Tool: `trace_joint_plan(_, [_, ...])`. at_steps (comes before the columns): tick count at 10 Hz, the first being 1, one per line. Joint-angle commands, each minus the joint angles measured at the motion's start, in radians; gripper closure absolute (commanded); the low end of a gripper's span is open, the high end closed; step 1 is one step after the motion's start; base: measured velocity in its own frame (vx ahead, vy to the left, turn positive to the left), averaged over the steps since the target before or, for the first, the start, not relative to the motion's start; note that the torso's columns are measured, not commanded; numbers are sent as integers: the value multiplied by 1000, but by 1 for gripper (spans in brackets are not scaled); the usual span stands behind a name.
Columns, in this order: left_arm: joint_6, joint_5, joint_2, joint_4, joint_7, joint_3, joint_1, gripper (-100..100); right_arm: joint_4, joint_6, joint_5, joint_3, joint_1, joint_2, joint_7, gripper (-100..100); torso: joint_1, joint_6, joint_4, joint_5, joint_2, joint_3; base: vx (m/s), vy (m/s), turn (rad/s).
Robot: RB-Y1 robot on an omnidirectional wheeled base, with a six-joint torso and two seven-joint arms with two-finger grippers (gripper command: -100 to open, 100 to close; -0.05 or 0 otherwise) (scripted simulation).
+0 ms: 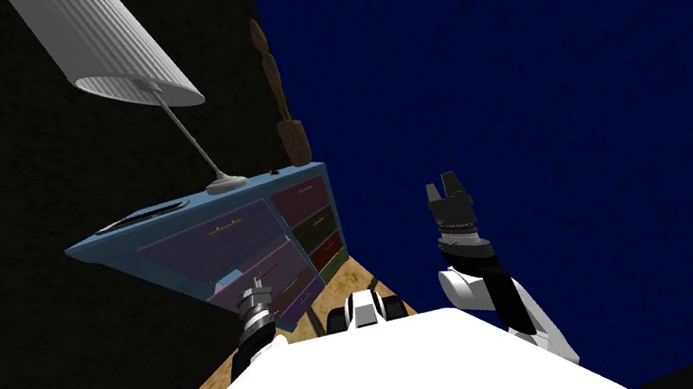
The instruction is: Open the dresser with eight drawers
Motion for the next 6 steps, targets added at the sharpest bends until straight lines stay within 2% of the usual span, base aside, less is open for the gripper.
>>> trace_joint_plan(1, [3,1,-1,-7,-1,-2,6,100,0,0,0,0,0,0,0,0,0,0,0,-1,0,0,-84,-72,5])
trace_joint_plan(4, [8,0,-3,-15,-2,-14,24,100,0,0,0,0,0,0,0,0,0,-1,1,-1,2,1,-133,-120,10])
trace_joint_plan(5, [22,6,-3,-47,-4,-6,33,-100,0,0,0,0,0,0,0,0,0,-1,0,0,1,0,-51,-70,2])
trace_joint_plan(6, [40,13,-4,-76,-6,-3,47,-100,0,0,0,0,0,0,0,0,4,-1,0,-1,-3,-2,15,-10,-11])
